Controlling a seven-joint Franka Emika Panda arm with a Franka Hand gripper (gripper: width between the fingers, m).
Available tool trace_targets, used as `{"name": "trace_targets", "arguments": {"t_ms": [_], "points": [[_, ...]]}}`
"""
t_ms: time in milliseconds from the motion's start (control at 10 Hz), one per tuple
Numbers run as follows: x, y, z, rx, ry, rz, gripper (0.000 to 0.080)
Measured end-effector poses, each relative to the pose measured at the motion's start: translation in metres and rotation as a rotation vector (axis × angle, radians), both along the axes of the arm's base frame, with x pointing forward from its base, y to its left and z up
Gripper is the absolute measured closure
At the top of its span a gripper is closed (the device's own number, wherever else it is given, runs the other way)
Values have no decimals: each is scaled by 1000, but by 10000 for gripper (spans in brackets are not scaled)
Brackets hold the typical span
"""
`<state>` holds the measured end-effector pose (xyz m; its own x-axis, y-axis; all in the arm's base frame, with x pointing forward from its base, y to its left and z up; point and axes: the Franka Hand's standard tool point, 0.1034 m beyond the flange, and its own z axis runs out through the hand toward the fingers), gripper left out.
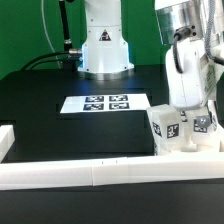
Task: Assemble stool
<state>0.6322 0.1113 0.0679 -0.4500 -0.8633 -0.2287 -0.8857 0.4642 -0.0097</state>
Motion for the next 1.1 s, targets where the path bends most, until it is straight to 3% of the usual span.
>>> {"name": "trace_targets", "arguments": {"t_ms": [100,200,700,1100], "points": [[0,0,0,-2,-4,21,282],[0,1,0,-2,-4,23,178],[2,24,36,-24,-117,482,151],[-3,21,33,-54,-145,868,151]]}}
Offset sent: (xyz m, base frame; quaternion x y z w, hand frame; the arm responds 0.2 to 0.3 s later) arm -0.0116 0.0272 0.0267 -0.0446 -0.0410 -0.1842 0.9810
